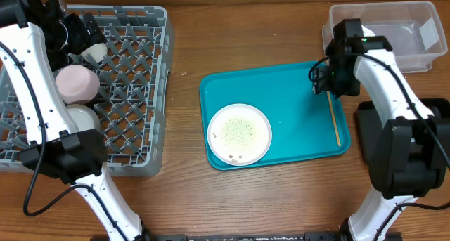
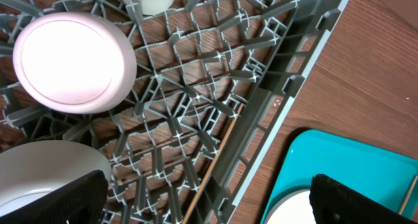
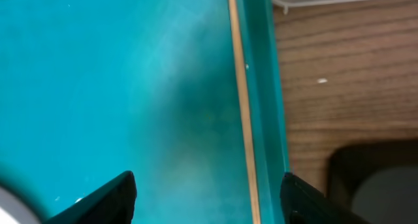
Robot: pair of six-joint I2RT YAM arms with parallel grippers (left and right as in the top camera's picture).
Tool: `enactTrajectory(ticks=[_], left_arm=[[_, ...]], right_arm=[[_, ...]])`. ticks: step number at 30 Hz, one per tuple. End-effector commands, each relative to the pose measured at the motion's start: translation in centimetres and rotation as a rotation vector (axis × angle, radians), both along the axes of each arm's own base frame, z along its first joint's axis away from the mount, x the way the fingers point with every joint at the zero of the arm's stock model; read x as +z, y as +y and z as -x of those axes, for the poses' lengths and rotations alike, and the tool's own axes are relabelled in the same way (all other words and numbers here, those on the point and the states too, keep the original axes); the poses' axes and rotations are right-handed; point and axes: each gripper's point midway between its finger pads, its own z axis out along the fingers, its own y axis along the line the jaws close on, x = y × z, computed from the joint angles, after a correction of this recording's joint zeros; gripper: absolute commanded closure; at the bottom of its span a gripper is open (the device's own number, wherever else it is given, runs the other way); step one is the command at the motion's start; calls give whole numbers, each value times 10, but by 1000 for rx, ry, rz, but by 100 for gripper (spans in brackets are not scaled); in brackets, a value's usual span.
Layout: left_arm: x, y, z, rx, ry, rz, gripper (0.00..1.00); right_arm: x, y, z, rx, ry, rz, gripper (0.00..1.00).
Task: Sort waste into correct bins and load items into the dishwasher
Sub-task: 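Return the right gripper to the tray and grasp the second chopstick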
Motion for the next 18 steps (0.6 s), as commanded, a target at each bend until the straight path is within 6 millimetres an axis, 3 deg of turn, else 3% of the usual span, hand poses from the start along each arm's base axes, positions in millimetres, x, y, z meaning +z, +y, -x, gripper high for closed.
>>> enactTrajectory(ticks=[1,13,18], left_arm=[[14,0,5,13,-27,-9,0],[14,0,5,13,-27,-9,0],[14,0,5,13,-27,-9,0]], right_arm=[[-18,-7,7,3,19,33,26],[-64,-13,19,-1,29,66,29],[-82,-9,24,0,77,48,42]])
